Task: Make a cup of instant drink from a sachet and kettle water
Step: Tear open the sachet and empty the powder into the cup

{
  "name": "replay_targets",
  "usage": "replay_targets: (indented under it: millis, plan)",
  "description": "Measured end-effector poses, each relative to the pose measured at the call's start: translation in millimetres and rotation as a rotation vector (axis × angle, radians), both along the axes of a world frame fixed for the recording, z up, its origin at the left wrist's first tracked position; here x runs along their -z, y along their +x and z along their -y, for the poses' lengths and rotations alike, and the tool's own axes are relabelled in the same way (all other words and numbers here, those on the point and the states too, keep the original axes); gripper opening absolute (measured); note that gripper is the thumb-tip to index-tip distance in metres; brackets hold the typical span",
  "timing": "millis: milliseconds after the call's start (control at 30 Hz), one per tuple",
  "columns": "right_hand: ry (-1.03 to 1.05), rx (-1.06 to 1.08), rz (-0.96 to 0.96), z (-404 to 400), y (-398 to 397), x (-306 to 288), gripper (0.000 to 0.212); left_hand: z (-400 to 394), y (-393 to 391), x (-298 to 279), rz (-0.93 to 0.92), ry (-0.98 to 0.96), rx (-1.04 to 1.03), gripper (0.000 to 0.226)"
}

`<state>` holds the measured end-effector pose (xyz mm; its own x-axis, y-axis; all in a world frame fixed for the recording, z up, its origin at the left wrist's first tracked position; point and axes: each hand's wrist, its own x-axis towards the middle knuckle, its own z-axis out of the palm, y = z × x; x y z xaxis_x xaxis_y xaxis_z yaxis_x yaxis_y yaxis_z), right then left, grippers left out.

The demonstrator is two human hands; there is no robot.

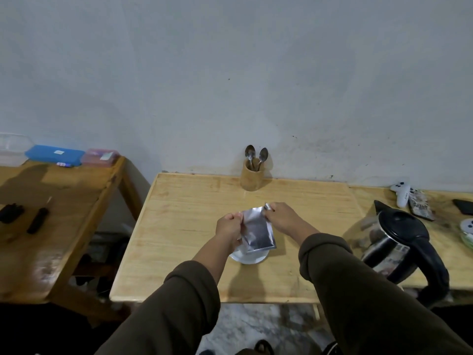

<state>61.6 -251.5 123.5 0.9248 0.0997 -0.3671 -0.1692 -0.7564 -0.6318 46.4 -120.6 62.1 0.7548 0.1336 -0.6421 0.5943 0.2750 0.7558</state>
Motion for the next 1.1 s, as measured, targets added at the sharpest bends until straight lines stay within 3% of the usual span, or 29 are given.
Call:
replay_targets:
  millis: [133, 300, 433, 500, 567, 700, 833, 967, 1100]
  plan:
    - [-0.050, 0.039, -0.046, 4, 4, 12, 0.038, 5, -10, 9, -0.087, -0.013, 0.046, 0.020]
    - [-0.115, 0.083, -0.116, 2, 13, 29, 0.040, 9, -21, 17, -0.125, -0.062, 0.104, 0.035]
    - [-0.169, 0.101, -0.149, -4, 16, 41, 0.046, 6, -24, 24, -0.110, 0.087, 0.120, 0.027]
    - [-0.187, 0.141, -0.183, -4, 19, 48, 0.040, 5, -22, 29, -0.100, 0.154, 0.133, 0.017]
    - [-0.203, 0.159, -0.228, -4, 19, 51, 0.028, 6, -21, 27, -0.123, 0.167, 0.137, 0.021]
    - [-0.287, 0.076, -0.214, 1, 23, 53, 0.039, 6, -17, 27, -0.145, 0.292, 0.162, 0.029]
    - [-0.309, -0.054, -0.203, 4, 27, 51, 0.042, 7, -10, 25, -0.193, 0.294, 0.148, 0.025]
    - [-0.279, -0.151, -0.177, 6, 28, 42, 0.023, 5, 0, 21, -0.221, 0.301, 0.199, 0.023]
    - [-0.159, -0.106, -0.176, 12, 30, 41, 0.016, 1, 9, 14, -0.254, 0.282, 0.203, 0.011]
